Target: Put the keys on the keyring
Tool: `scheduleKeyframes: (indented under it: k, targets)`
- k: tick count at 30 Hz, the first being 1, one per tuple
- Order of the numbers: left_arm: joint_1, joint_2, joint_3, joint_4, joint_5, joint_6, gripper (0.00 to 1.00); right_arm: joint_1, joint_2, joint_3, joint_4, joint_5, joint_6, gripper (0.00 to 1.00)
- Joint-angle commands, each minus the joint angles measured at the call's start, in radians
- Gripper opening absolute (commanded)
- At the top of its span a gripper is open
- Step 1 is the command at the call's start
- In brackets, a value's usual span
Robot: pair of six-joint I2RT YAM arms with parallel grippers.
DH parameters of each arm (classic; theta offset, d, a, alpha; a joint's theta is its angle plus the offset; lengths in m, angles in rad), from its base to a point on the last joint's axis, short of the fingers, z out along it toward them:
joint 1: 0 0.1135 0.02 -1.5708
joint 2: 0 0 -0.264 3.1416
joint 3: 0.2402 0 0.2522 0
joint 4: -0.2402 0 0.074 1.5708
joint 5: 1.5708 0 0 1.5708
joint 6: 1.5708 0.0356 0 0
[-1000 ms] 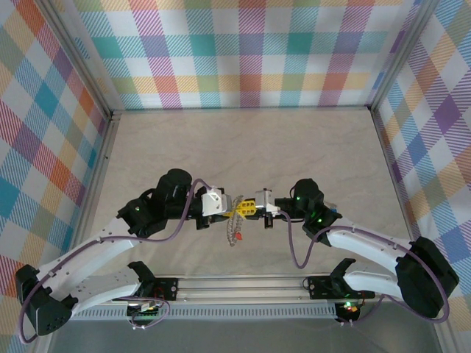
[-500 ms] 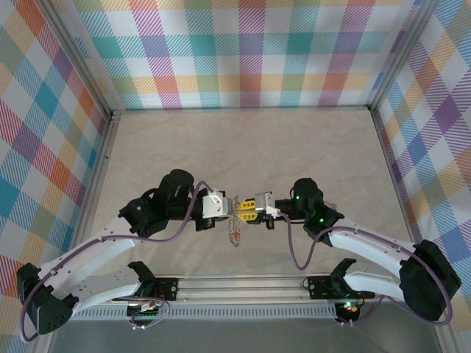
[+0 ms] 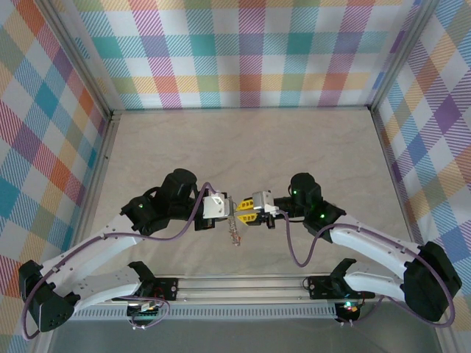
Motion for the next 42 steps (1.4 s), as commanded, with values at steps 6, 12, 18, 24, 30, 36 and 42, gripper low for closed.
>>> scheduleKeyframes:
  k: [6,12,18,24,30,36,42]
  targets:
    - [-0.007,0.011,0.040,0.009,0.039,0.029,0.00,0.007,0.029,0.059,-0.083,-0.031,0.000,0.23]
    - [-0.008,0.015,0.046,0.009,0.050,0.031,0.00,0.006,0.034,0.058,-0.088,-0.016,0.003,0.21]
    - [-0.009,0.021,0.046,0.009,0.062,0.029,0.00,0.005,0.038,0.058,-0.078,-0.001,0.012,0.18]
    - [-0.008,0.030,0.050,0.006,0.065,0.028,0.00,0.007,0.032,0.054,-0.054,-0.001,0.022,0.14]
    - [-0.008,0.032,0.046,0.009,0.065,0.027,0.00,0.007,0.045,0.091,-0.093,-0.020,0.104,0.09]
    - [-0.008,0.042,0.042,0.003,0.060,0.037,0.00,0.006,0.095,0.133,-0.107,-0.138,0.248,0.00]
    - [-0.008,0.017,0.015,0.045,0.026,0.053,0.00,-0.012,0.138,0.207,-0.238,-0.272,0.369,0.00]
